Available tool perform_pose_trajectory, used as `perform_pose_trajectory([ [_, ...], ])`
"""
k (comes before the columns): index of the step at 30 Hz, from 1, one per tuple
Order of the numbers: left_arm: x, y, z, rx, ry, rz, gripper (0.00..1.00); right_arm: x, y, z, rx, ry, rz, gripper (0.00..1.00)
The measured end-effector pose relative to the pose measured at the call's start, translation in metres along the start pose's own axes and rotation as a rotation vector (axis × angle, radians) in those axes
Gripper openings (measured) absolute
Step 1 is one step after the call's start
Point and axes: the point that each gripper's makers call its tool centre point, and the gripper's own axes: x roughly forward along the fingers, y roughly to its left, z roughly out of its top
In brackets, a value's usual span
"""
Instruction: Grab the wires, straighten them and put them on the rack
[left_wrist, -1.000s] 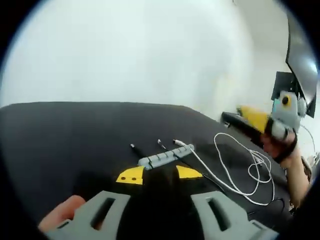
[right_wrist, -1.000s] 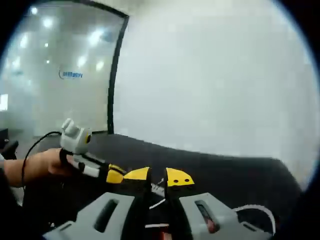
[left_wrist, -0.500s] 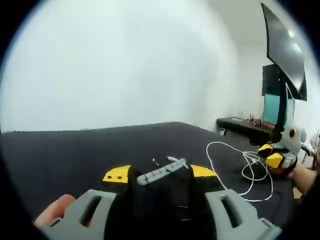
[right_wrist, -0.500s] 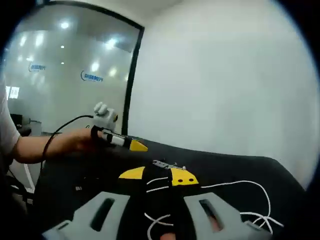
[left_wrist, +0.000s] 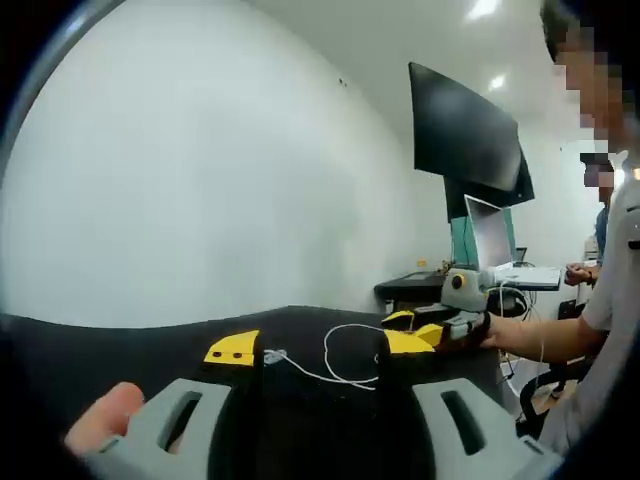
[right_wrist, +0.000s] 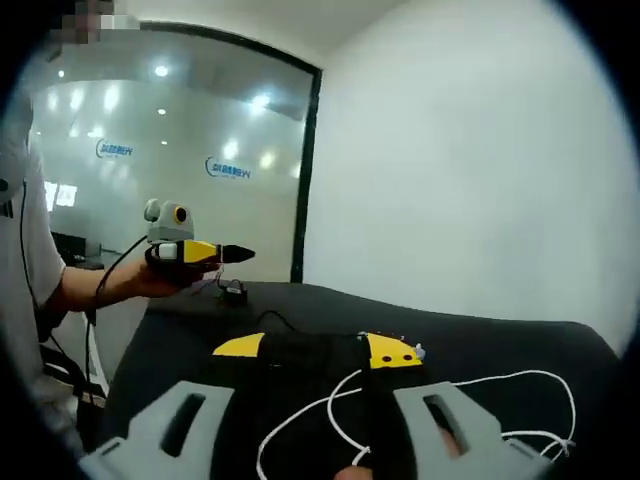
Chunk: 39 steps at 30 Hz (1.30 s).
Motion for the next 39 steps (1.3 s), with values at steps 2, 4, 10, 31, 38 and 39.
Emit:
perform_pose_trajectory([
  [2,-0.003,-0.007,-0.001,-0.018,-0.052,-0.021,0.49,0.001,0.007,-0.004,-0.018,0.025,0.018,0.45],
  [4,-0.001,-0.008,-0.016,-0.016,-0.059,-0.017,0.49,0.001,0.010,-0.008,-0.053,0.042,0.020,0.45],
  [10,0.012,-0.022,-0.026,0.006,-0.083,-0.064,0.27,-0.005,-0.004,-0.004,-0.025,0.019,-0.030,0.42],
  [31,0.013,-0.012,-0.051,-0.003,0.050,-0.031,0.49,-0.011,-0.013,0.004,0.041,-0.026,-0.067,0.37],
  [38,0.011,-0.017,-0.045,-0.031,0.022,-0.034,0.53,-0.008,-0.005,0.003,0.011,-0.016,-0.039,0.39],
  [39,0.011,-0.018,-0.044,-0.035,0.017,-0.035,0.53,-0.008,-0.006,0.005,0.017,-0.023,-0.044,0.39],
])
